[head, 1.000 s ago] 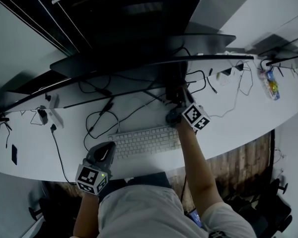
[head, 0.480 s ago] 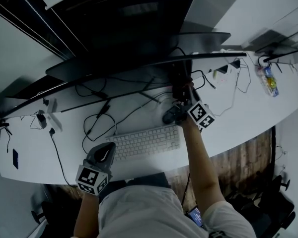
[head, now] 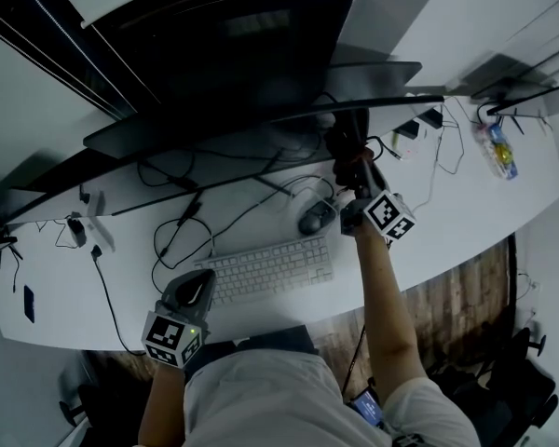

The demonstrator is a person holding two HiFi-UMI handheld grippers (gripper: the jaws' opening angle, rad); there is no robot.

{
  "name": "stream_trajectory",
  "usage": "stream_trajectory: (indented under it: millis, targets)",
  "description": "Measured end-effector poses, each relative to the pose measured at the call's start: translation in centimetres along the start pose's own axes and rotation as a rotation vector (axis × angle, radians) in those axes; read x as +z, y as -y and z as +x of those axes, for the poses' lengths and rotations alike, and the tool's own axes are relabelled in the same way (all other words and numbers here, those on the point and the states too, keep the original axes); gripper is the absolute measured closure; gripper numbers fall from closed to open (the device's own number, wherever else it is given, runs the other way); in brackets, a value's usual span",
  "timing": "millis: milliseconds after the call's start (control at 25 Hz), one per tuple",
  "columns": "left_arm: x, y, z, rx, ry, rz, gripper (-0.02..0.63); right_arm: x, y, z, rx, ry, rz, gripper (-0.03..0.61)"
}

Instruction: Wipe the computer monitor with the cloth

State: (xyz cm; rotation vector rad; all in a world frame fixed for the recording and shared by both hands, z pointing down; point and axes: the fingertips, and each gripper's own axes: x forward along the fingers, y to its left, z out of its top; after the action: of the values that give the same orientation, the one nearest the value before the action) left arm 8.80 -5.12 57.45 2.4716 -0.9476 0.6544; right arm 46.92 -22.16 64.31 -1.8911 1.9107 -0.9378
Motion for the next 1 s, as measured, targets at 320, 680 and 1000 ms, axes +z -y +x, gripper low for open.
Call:
stream_trajectory:
  millis: [320, 680, 1000]
  targets:
    - [0.5, 1.2, 0.2, -0.014, 0.016, 0.009, 0.606, 2.7, -2.5, -1.4, 0.093, 0.025, -0.021, 0.506]
    - [1.5, 2.3, -0.2, -0.034, 0.047, 0.029, 0.606, 6.6, -5.9, -3.1, 0.171, 0.057, -0.058, 0.506]
    - [2.3, 2.5, -1.4, -0.031, 0.076, 0.035, 0.606, 9.2, -7.9, -4.2, 0.203, 0.080, -0.039, 0.506]
